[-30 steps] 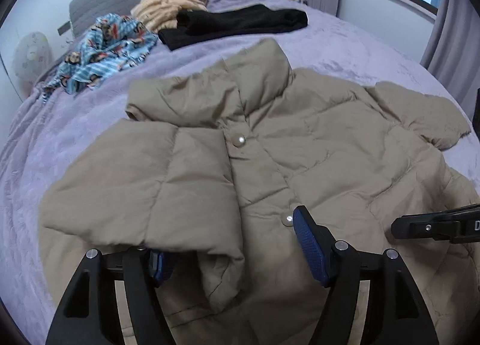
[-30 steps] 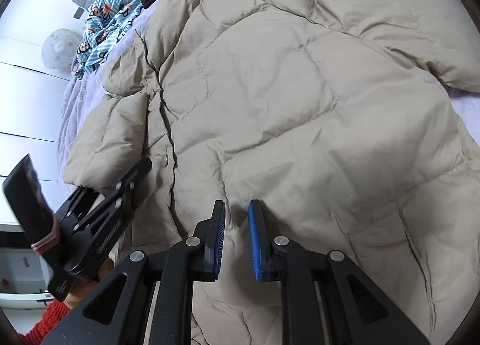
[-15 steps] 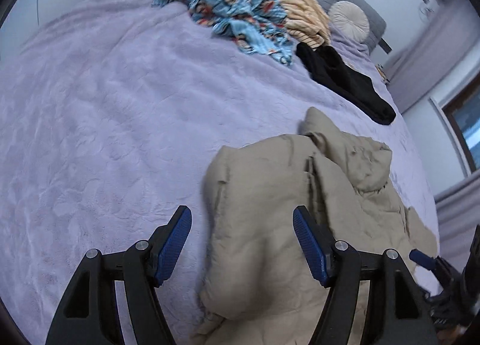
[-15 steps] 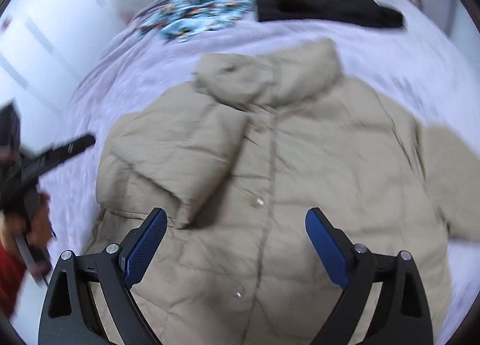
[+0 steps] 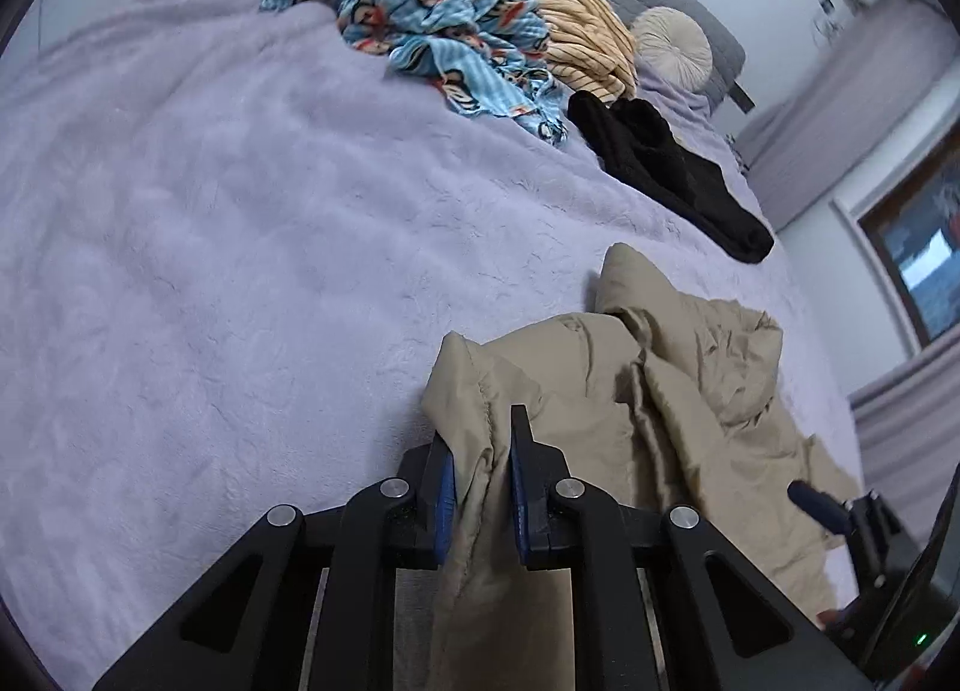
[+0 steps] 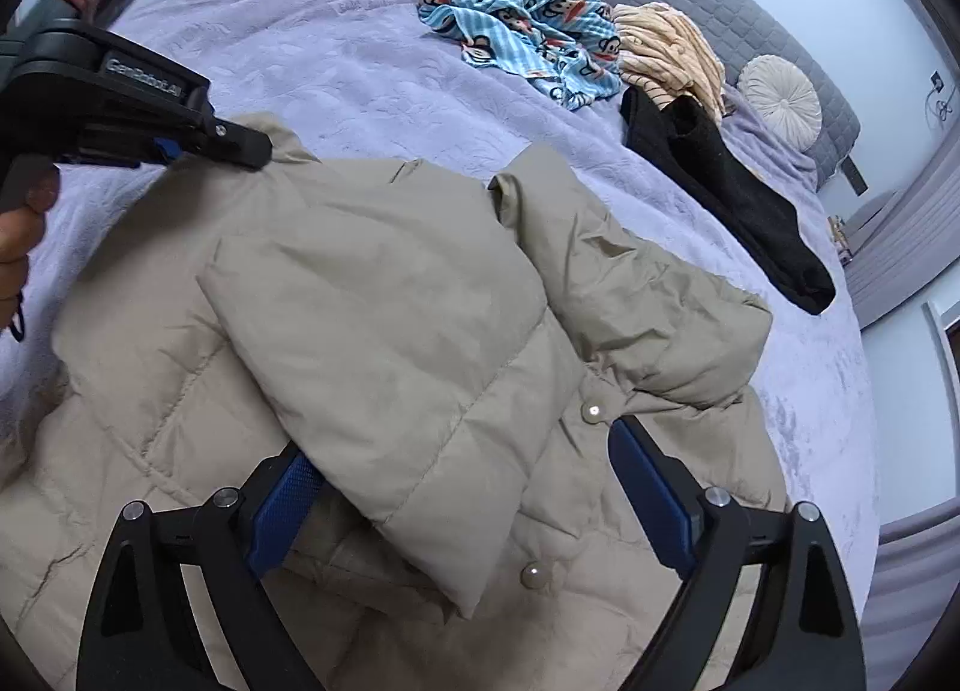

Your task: Fold large clothes

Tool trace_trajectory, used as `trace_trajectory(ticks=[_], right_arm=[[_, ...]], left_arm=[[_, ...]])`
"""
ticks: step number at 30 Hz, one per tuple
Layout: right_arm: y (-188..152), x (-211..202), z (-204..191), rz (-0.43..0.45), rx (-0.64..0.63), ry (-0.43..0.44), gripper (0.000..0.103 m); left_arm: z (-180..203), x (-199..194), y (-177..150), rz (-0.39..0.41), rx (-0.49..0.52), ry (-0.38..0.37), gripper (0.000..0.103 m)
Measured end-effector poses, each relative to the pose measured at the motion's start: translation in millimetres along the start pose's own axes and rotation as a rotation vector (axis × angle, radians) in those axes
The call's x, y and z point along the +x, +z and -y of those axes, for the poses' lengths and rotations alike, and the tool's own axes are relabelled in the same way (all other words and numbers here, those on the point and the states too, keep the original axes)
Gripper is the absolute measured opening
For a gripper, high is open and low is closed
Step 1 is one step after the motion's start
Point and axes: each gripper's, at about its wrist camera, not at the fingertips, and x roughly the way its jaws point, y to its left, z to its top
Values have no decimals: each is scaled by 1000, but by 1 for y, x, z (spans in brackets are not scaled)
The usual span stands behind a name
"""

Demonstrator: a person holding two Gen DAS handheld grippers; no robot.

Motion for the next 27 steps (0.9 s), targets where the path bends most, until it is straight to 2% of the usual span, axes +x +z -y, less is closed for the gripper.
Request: trace_trajectory(ticks=[1, 2, 3, 4, 5, 7, 9, 10, 13, 17, 20, 23, 27], right_arm=[[-2, 0, 6, 9, 27, -4, 66], [-7, 1, 17, 6, 79, 3, 33], [-13, 4, 31, -7, 163, 23, 20], [-21, 7, 44, -19, 243, 48, 13], [-33, 15, 66, -43, 377, 92, 13], [-70, 37, 108, -95, 675, 234, 14], [-107, 57, 135, -157, 922, 348, 14], [-122, 64, 142, -182, 996, 372, 15], [-156, 66, 159, -198, 1159, 479, 15], [-165, 43, 171, -215, 1135, 466, 16], [-164, 16, 185, -147, 1077, 410, 17], [-149, 3, 194, -72, 961, 356, 17], [-114, 26, 200, -55, 847, 395, 17]], left_arm=[[3, 3, -2, -8, 42, 44, 17], [2, 9, -3, -23, 69, 78, 17], [-1, 15, -6, -38, 83, 105, 17], [-7, 20, -10, -50, 84, 132, 17], [-13, 27, -13, -60, 72, 148, 17], [-23, 35, -14, -66, 35, 145, 17], [-24, 39, -16, -63, 34, 167, 17], [-22, 40, -17, -60, 41, 183, 17], [-17, 35, -15, -56, 50, 241, 27], [-17, 7, -3, -28, 45, 288, 28], [-18, -20, 1, -1, 30, 300, 28], [-8, -42, -8, 7, 23, 270, 28], [17, -37, -39, -55, 56, 225, 28]])
